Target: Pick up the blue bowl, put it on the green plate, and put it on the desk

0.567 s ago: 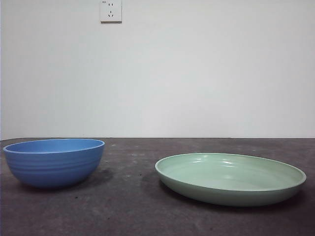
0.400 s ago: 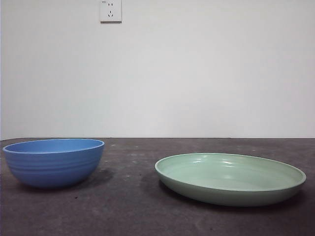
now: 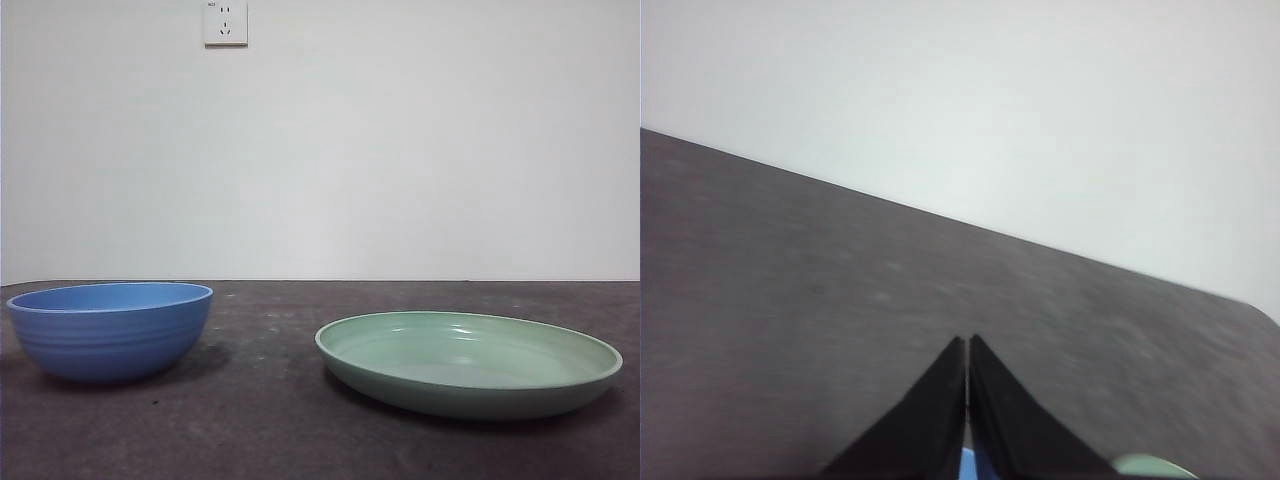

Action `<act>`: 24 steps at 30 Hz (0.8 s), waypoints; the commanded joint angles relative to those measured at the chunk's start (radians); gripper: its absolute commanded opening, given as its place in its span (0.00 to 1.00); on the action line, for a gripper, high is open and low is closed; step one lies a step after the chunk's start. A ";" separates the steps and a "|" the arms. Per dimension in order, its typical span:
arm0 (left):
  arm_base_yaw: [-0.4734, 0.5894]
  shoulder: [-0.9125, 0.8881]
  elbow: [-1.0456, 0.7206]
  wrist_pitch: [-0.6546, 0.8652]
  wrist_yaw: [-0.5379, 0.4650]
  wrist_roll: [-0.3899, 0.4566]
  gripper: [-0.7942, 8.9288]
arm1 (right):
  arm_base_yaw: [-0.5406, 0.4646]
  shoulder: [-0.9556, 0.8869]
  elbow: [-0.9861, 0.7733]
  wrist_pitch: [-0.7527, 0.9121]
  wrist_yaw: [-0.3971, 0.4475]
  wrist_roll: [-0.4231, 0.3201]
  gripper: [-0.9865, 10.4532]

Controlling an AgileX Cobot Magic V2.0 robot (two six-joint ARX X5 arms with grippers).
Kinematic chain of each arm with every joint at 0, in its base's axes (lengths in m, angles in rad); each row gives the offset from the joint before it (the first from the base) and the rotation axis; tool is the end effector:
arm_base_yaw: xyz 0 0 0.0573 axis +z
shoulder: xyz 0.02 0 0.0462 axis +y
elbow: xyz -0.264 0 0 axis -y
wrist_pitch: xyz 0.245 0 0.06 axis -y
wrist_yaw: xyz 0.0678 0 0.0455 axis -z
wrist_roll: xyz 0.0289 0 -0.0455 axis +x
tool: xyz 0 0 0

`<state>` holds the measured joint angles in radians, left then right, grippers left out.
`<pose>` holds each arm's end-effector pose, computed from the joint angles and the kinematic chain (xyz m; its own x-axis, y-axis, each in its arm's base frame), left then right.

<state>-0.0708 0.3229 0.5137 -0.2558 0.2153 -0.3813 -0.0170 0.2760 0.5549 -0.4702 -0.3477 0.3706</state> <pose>0.0940 -0.0129 0.2864 0.9573 -0.2821 -0.0635 0.2374 0.8922 -0.3842 0.0784 0.0085 0.2825 0.9287 0.3250 -0.1788 -0.2280 0.8803 0.4160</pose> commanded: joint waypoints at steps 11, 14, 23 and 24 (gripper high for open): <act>-0.004 0.376 0.414 -0.293 0.409 0.140 0.09 | 0.005 0.309 0.374 -0.354 -0.273 -0.225 0.09; -0.010 0.440 0.466 -0.354 0.469 0.191 0.09 | 0.021 0.367 0.402 -0.389 -0.292 -0.237 0.09; -0.038 0.494 0.489 -0.472 0.476 0.357 0.15 | 0.055 0.491 0.406 -0.485 -0.291 -0.286 0.10; -0.042 0.497 0.489 -0.489 0.476 0.369 0.18 | 0.054 0.502 0.406 -0.489 -0.291 -0.286 0.10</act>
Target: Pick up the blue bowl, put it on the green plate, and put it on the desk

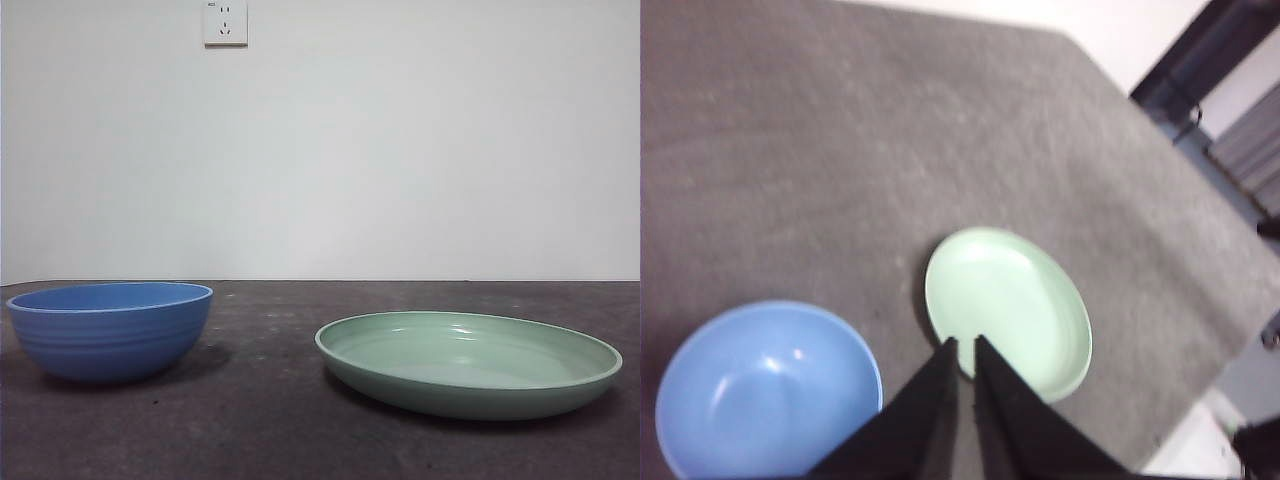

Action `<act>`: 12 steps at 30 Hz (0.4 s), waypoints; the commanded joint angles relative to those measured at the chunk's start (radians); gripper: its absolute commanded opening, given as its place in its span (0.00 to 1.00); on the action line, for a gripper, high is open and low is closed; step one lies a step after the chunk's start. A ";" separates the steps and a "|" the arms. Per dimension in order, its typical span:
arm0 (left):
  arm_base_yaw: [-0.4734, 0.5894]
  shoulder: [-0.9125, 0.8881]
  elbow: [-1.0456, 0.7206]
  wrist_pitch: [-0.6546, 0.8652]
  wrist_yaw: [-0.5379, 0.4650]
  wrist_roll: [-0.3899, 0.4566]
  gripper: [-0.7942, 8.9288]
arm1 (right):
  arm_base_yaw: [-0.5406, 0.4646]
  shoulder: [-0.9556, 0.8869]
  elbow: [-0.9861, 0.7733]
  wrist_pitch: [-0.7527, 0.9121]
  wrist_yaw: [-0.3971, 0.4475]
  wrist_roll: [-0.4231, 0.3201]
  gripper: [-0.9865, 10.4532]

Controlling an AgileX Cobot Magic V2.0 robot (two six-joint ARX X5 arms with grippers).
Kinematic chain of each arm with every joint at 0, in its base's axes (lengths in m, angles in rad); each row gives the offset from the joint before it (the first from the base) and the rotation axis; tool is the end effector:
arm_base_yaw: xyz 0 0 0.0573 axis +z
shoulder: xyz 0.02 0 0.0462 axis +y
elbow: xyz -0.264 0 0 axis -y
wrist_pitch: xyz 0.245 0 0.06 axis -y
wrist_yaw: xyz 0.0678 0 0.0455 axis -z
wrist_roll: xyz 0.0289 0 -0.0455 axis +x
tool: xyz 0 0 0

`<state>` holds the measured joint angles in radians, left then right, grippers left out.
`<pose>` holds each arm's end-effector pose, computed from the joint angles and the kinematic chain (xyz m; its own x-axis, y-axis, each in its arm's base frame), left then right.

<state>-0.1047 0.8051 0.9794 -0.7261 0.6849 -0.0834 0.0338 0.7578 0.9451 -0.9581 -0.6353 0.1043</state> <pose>0.1420 -0.0333 0.3481 0.5898 -0.6981 -0.4060 0.5711 0.7160 -0.4014 0.1225 0.0213 0.3261 0.5570 0.6126 -0.5608 -0.3777 0.7882 0.4859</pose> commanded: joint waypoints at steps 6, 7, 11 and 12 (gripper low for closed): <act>-0.021 0.032 0.024 -0.062 0.002 0.079 0.43 | 0.003 0.058 0.016 -0.001 -0.003 -0.028 0.26; -0.021 0.034 0.024 -0.062 -0.006 0.079 0.51 | 0.003 0.062 0.016 -0.001 -0.003 -0.027 0.33; -0.021 0.046 0.024 -0.063 -0.068 0.067 0.81 | 0.003 0.065 0.016 -0.002 0.008 -0.027 0.58; -0.022 0.049 0.024 -0.064 -0.082 0.068 0.83 | 0.003 0.065 0.016 -0.003 0.008 -0.027 0.60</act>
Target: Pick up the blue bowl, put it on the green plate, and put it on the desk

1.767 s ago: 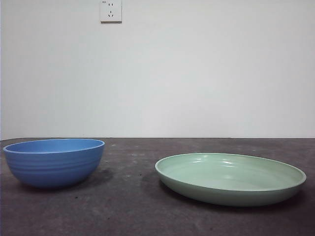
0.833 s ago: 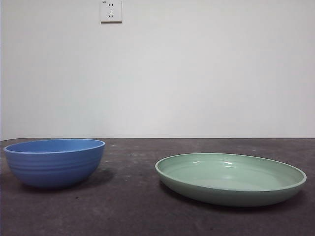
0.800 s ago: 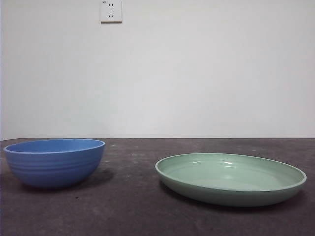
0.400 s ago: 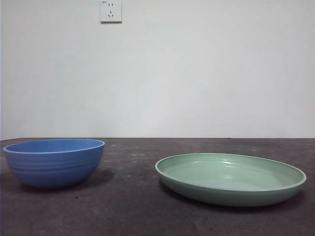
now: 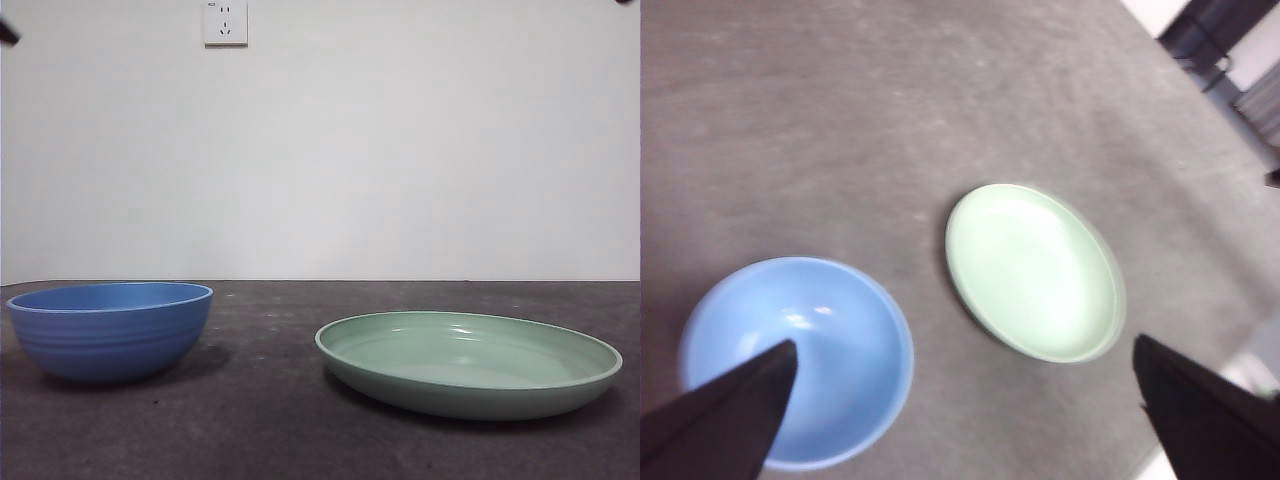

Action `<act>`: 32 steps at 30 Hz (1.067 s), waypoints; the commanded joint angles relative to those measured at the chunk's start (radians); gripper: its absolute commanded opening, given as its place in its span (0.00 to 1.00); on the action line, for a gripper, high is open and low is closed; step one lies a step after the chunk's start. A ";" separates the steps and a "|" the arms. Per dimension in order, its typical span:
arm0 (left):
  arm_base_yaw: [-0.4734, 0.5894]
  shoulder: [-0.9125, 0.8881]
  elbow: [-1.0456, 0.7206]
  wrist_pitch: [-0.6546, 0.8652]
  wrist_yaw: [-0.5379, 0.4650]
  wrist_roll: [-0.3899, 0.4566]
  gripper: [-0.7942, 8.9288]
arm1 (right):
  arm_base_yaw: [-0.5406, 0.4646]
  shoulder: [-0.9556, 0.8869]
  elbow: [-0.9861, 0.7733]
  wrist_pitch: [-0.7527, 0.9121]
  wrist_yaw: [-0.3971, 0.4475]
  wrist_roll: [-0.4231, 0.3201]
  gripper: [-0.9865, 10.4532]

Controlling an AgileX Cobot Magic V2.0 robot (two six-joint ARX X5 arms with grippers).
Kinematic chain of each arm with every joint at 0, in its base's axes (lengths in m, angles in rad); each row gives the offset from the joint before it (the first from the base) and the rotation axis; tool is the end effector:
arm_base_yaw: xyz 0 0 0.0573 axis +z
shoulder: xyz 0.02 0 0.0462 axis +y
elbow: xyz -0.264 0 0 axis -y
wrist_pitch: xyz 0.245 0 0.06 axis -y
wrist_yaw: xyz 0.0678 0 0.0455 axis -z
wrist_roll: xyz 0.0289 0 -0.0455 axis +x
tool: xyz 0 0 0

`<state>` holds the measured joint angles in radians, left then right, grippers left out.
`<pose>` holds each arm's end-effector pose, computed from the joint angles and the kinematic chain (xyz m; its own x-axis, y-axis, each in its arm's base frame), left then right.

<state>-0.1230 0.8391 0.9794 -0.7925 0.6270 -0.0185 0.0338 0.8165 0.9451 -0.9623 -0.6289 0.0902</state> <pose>0.1471 -0.0353 0.3382 0.5667 -0.6612 -0.4915 0.5509 0.7477 -0.3707 0.1351 0.0216 0.3193 0.5234 0.6063 -0.5988 -0.3541 0.7939 0.4943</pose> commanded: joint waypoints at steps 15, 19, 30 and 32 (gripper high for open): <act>-0.003 0.202 0.024 0.008 -0.177 0.014 0.82 | 0.003 0.005 0.016 -0.013 -0.001 -0.016 0.62; -0.001 0.294 0.024 0.006 -0.305 0.014 0.82 | 0.003 0.005 0.016 -0.013 -0.001 -0.016 0.62; 0.000 0.606 0.024 0.097 -0.317 0.006 0.82 | 0.003 0.005 0.016 -0.012 0.000 -0.017 0.62; 0.001 0.656 0.024 0.119 -0.317 -0.002 0.82 | 0.003 0.005 0.016 -0.012 -0.001 -0.017 0.62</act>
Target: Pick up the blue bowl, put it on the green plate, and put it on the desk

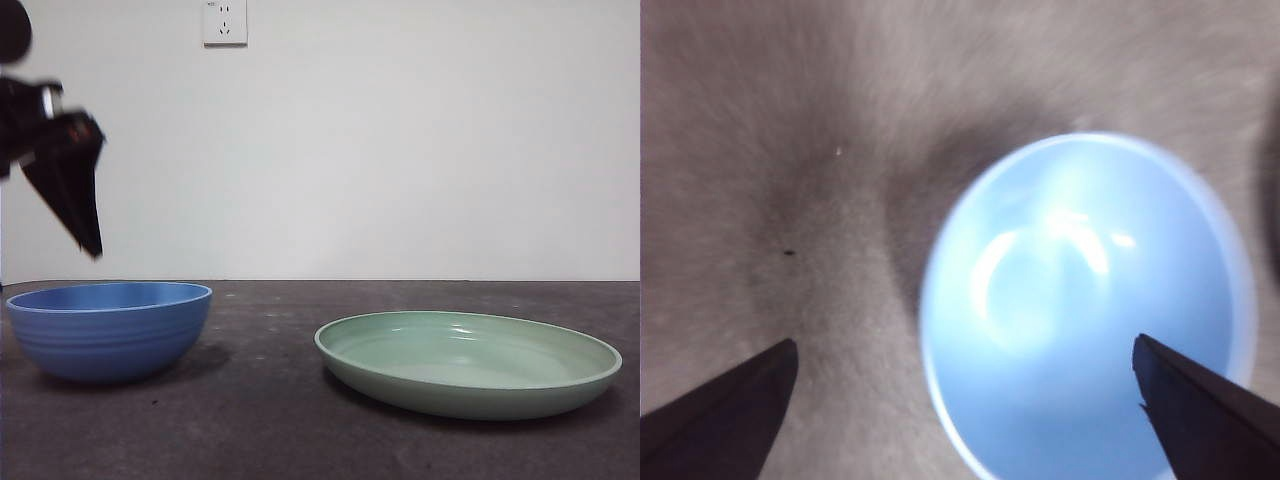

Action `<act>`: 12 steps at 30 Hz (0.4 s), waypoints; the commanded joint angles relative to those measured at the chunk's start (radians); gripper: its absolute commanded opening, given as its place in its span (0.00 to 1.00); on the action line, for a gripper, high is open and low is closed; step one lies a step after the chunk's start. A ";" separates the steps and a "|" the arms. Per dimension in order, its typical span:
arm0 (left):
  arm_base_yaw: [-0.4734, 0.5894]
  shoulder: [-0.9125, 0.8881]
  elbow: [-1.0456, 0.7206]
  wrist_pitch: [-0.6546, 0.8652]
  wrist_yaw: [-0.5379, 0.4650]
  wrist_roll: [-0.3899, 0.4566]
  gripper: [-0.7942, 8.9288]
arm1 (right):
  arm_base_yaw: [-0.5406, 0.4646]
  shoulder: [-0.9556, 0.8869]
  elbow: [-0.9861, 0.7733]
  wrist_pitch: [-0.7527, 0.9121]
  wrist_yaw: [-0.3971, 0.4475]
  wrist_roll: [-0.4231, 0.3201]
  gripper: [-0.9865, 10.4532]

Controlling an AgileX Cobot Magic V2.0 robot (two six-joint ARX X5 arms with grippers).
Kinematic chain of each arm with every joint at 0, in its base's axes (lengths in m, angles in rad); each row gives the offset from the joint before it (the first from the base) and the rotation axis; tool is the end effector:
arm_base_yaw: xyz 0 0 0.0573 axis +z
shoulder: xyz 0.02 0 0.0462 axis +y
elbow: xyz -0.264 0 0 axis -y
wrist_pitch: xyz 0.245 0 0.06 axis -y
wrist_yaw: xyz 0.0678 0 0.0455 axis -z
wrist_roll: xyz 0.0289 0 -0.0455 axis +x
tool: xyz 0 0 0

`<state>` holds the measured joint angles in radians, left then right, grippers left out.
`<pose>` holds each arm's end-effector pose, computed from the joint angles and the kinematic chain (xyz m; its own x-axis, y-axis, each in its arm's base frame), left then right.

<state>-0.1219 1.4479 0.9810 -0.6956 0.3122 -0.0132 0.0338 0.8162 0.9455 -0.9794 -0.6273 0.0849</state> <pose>0.2682 -0.0418 0.2213 0.3377 -0.3508 -0.8734 0.2247 0.9312 -0.2871 0.1339 0.0215 0.3184 0.5141 0.6047 -0.6083 -0.3493 0.7953 0.4954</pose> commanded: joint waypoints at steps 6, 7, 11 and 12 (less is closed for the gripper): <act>0.000 0.139 0.022 0.063 -0.003 -0.034 0.77 | 0.003 0.006 0.016 0.005 -0.002 -0.012 0.62; 0.000 0.148 0.022 0.064 -0.003 -0.037 0.72 | 0.003 0.006 0.016 0.005 -0.002 -0.012 0.62; 0.000 0.163 0.022 0.064 -0.003 -0.044 0.49 | 0.003 0.006 0.016 0.005 -0.002 -0.014 0.62; 0.000 0.163 0.022 0.065 -0.003 -0.044 0.43 | 0.003 0.006 0.016 0.005 -0.002 -0.014 0.62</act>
<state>-0.1219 1.5970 0.9810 -0.6373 0.3119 -0.0463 0.0338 0.8162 0.9451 -0.9794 -0.6273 0.0822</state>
